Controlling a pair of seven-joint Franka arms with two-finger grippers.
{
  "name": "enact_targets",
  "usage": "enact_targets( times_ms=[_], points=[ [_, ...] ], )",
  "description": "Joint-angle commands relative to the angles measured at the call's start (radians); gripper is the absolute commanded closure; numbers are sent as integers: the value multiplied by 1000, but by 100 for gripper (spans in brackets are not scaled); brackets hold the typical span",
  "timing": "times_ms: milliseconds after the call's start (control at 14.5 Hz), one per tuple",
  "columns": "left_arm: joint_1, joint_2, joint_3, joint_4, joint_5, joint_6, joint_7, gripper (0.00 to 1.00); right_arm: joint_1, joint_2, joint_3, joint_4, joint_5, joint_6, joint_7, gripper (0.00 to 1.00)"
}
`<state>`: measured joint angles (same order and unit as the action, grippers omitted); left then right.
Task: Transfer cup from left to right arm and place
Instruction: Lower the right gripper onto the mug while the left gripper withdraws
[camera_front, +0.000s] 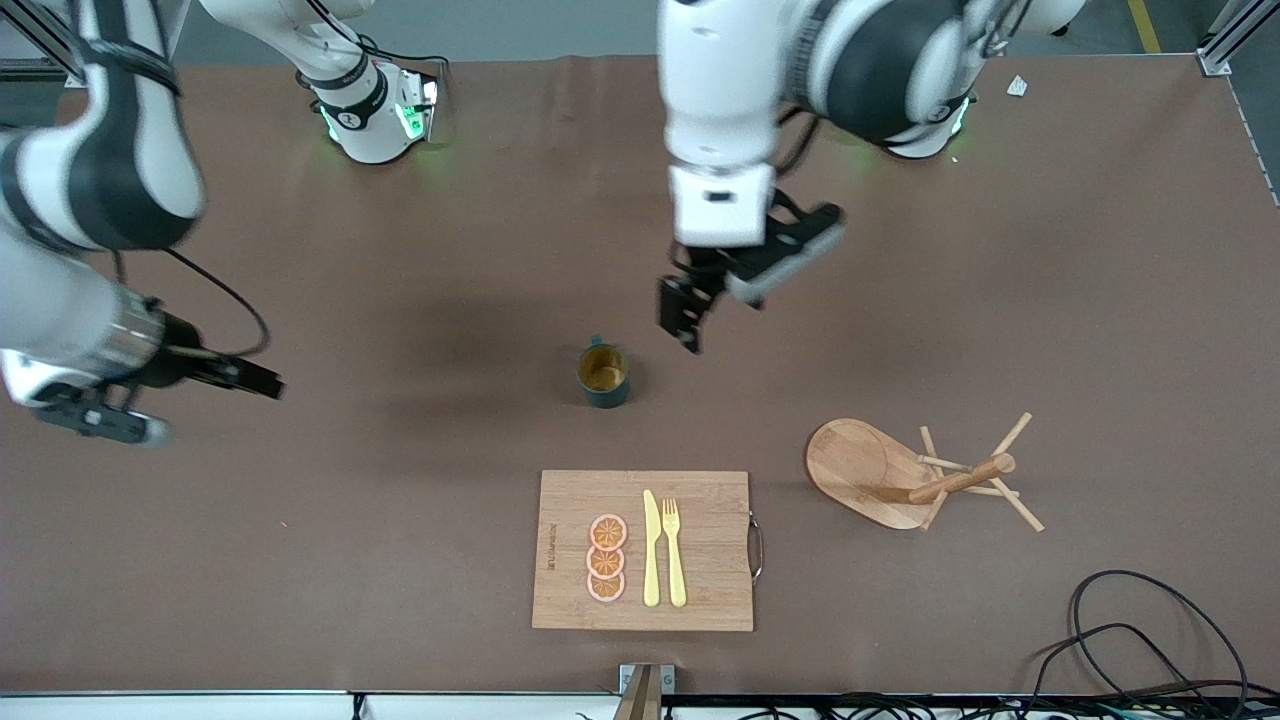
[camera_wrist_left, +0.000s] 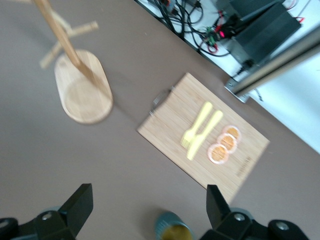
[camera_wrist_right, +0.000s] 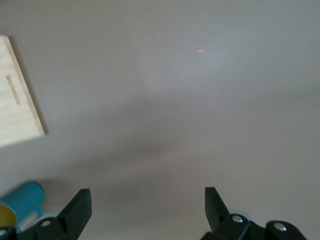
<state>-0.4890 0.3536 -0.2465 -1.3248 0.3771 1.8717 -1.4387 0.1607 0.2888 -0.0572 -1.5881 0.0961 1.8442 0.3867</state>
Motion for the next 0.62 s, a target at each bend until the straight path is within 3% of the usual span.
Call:
enact_targets(
  times_ms=[0, 276, 552],
  points=[
    [152, -54, -14, -37, -53, -80, 287, 0, 121, 105, -6, 52, 7, 58, 246, 0],
    [344, -111, -19, -33, -87, -153, 657, 0, 316, 292, -6, 235, 2, 66, 629, 0],
    [516, -150, -16, -31, -239, -232, 940, 0, 433, 380, -6, 269, 5, 197, 845, 0]
  ],
)
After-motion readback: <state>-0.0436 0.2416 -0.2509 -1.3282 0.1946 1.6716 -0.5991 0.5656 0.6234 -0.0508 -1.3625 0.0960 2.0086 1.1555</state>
